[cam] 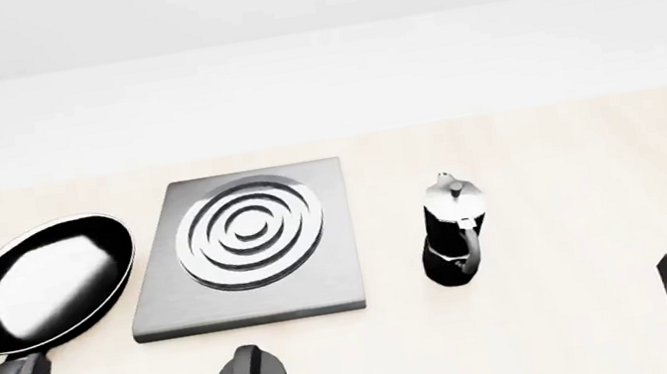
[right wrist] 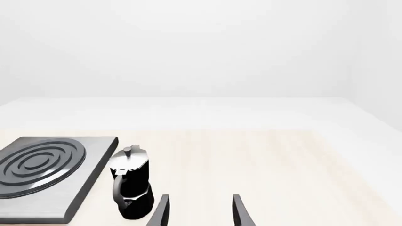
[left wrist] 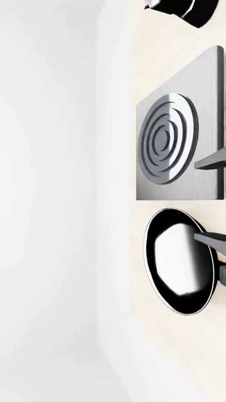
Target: Turn on the stove.
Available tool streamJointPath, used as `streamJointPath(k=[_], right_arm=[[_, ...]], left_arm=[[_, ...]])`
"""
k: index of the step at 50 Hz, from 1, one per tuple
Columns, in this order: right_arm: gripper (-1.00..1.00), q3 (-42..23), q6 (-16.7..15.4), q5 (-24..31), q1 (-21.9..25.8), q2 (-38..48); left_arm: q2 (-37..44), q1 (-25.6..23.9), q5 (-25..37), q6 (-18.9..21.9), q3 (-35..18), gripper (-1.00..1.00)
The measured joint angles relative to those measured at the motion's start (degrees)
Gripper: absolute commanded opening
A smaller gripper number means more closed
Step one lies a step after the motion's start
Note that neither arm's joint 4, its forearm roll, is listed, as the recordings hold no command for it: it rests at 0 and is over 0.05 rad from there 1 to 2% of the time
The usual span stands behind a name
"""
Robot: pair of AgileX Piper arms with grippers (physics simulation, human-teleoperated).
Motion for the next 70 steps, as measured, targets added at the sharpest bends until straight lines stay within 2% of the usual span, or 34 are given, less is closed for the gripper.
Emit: streamJointPath(k=[8, 16, 27, 36, 51, 70], right_arm=[[1.0, -0.09, -0.08, -0.08, 0.06, 0.27], [1.0, -0.11, -0.32, -0.2, 0.08, 0.56], [1.0, -0.1, -0.8, -0.46, 0.0, 0.99], [1.0, -0.05, -1.24, -1.38, 0.07, 2.26], [1.0, -0.01, -1.29, -2.63, 0.31, 3.94], [1.0, 0.0, -1.01, -2.15, 0.4, 3.14]], left_arm=[[2.28, -0.1, -1.15, 0.12, -0.17, 1.0], [10.97, -0.92, -4.97, -1.08, -1.12, 1.0], [22.78, -3.67, -6.36, -2.73, -3.63, 1.0], [29.28, -7.17, -4.94, -3.61, -6.77, 1.0], [44.04, -13.68, -8.06, -4.66, -11.6, 1.0], [52.45, -20.22, -3.95, -7.62, -16.98, 1.0]])
